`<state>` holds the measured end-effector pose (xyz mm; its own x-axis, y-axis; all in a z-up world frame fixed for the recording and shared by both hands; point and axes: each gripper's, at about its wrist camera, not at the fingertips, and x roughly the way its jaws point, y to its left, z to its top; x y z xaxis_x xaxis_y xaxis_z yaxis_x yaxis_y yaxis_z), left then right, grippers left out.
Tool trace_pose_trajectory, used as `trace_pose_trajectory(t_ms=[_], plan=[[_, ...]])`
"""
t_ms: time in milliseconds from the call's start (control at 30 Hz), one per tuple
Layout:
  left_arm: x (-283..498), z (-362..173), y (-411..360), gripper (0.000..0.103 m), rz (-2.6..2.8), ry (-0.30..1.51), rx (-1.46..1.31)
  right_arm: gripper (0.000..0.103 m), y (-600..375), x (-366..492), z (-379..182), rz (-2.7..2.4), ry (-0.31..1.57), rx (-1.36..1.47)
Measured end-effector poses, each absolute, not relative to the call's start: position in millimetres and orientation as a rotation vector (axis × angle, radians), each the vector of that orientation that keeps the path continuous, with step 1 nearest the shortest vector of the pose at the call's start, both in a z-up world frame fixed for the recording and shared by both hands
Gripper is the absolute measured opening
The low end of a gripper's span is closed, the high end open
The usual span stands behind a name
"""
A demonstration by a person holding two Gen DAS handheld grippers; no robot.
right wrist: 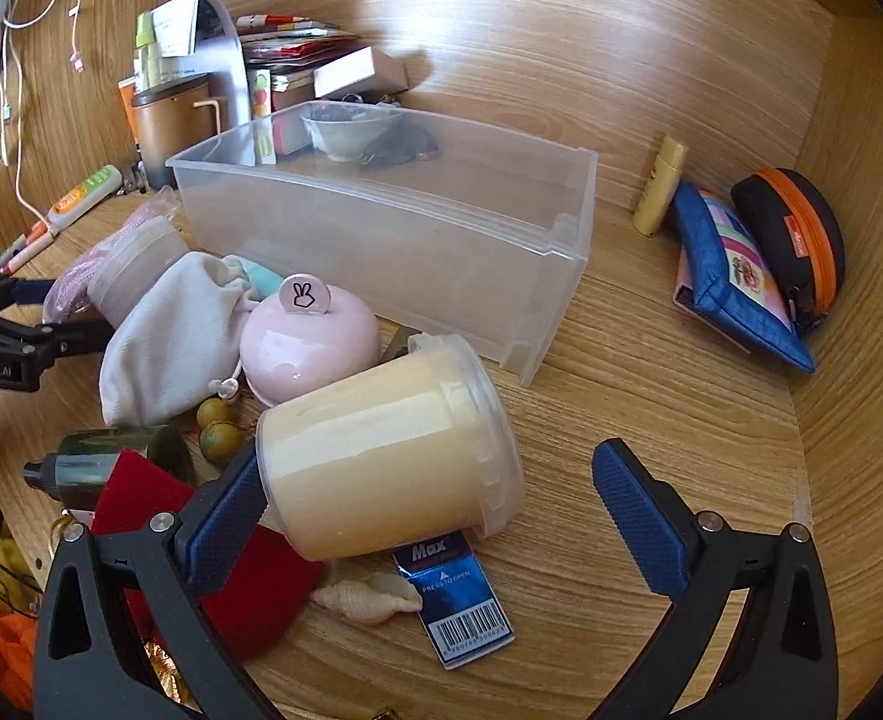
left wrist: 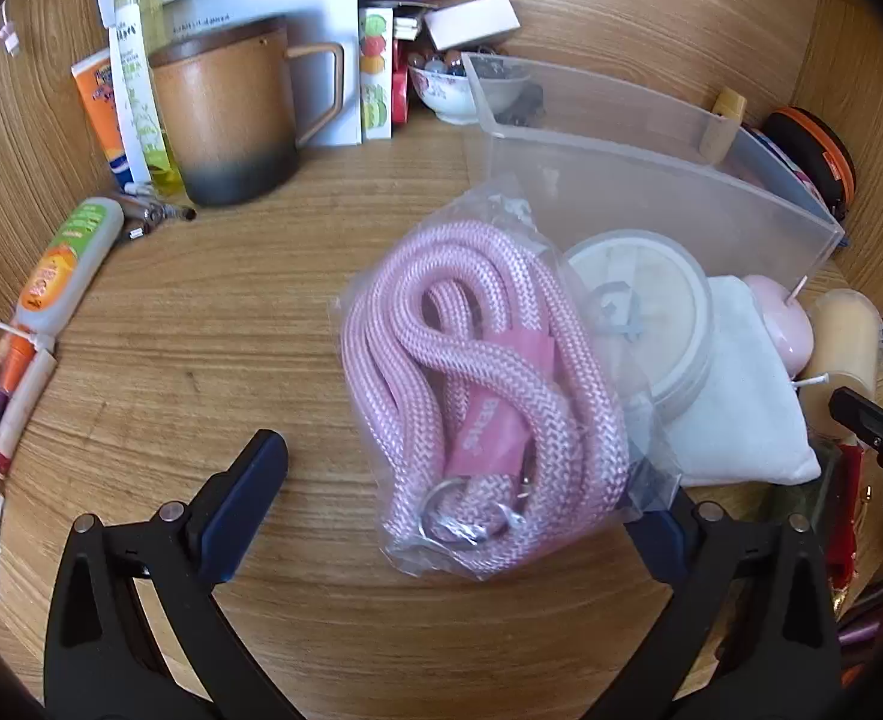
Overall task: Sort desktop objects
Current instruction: 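Grasp the bagged pink rope with the left tool while the right tool grasps the cream jar, then lift the bagged rope with the left tool while the right tool lifts the cream jar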
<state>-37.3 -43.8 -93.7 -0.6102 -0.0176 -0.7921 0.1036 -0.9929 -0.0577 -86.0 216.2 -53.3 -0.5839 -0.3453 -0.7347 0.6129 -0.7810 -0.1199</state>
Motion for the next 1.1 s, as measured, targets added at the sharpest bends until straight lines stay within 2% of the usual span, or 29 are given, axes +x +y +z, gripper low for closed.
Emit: trace_pose_trajectory(t_ms=[100,267,300,367,433,467,600,733,933,1100], plan=[[-36.9,-87.7,-44.7,0.103,-2.769,0.101,1.299,0.101,213.8,-86.6,-54.4,-2.321,0.509,0.962],[-37.6,-83.2,-47.5,0.103,-2.773,0.061,1.248,0.081,211.8,-92.6,-59.6,-2.251,0.494,1.004],[-38.5,-82.8,-48.0,0.101,-2.777,0.060,1.241,0.079,211.7,-93.4,-60.3,-2.236,0.480,1.012],[-39.6,-83.3,-46.9,0.091,-2.788,0.059,1.248,0.071,210.8,-94.6,-61.5,-2.211,0.466,1.019],[-43.2,-85.6,-45.5,0.074,-2.792,0.069,1.289,0.071,210.0,-94.2,-61.7,-2.201,0.461,1.017],[-43.6,-87.4,-43.4,0.071,-2.794,0.079,1.303,0.071,209.6,-93.9,-61.4,-2.201,0.464,1.013],[-46.6,-88.1,-43.3,0.070,-2.789,0.080,1.300,0.069,210.5,-92.6,-60.8,-2.198,0.467,1.006],[-46.1,-83.8,-47.8,0.062,-2.797,0.104,1.270,0.068,214.1,-91.9,-60.1,-2.198,0.442,1.008],[-43.6,-81.5,-61.0,0.059,-2.806,0.210,1.251,0.065,220.7,-92.1,-51.9,-2.206,0.393,0.986],[-36.9,-76.7,-62.1,0.055,-2.814,0.220,1.206,0.064,224.5,-90.6,-44.4,-2.220,0.384,0.962]])
